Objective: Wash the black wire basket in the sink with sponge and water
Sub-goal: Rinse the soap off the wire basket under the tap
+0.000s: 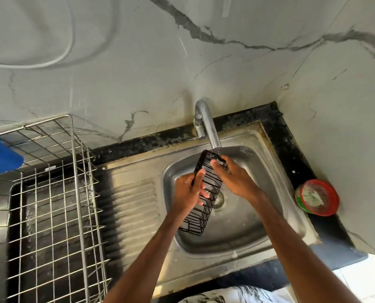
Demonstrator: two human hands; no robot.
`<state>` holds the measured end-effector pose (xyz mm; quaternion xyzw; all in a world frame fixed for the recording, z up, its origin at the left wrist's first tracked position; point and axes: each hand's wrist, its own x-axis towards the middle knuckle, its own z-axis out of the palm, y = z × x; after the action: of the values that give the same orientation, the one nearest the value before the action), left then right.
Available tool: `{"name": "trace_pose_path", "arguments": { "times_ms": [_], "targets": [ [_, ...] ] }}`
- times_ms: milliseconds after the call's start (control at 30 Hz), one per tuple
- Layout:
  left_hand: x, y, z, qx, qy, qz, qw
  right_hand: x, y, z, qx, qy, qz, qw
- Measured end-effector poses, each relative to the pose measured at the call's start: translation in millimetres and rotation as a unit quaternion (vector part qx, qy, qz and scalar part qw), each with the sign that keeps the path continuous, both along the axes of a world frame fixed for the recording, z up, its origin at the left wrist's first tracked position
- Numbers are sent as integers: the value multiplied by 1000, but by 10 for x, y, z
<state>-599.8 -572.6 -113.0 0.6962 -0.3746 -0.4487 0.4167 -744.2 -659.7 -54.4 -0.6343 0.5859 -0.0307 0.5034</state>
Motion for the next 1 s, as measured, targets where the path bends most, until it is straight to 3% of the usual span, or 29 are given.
{"name": "trace_pose_path", "arguments": {
  "times_ms": [133,300,367,433,533,667,800,867,1000],
  "targets": [
    [-200,-40,-31,-42,-132,-141,980,-35,-77,-50,131,-40,-171,976],
    [-552,-11,-89,-34,-292,-202,934,-281,-18,-259,38,19,-187,981],
    [-596,-19,-71,-32,-335,-205,919,-381,-20,-289,45,16,-204,978],
    [-569,-68,-14,-58,-309,-230,921,-473,-48,-262,64,4,-229,971],
    [-367,-187,-19,-50,-207,-215,953,-592,-89,-267,63,-8,-242,968],
    [-11,-304,-238,50,-297,-177,937,-591,-191,-101,81,-20,-250,965],
    [254,-407,-358,131,-209,-202,948,-633,-387,70,122,-29,-258,958],
    [383,-424,-332,152,-73,-230,958,-688,-489,107,143,-23,-264,954],
    [504,-390,-178,230,192,-251,920,-864,-653,108,174,-35,-261,949]
  ]
}}
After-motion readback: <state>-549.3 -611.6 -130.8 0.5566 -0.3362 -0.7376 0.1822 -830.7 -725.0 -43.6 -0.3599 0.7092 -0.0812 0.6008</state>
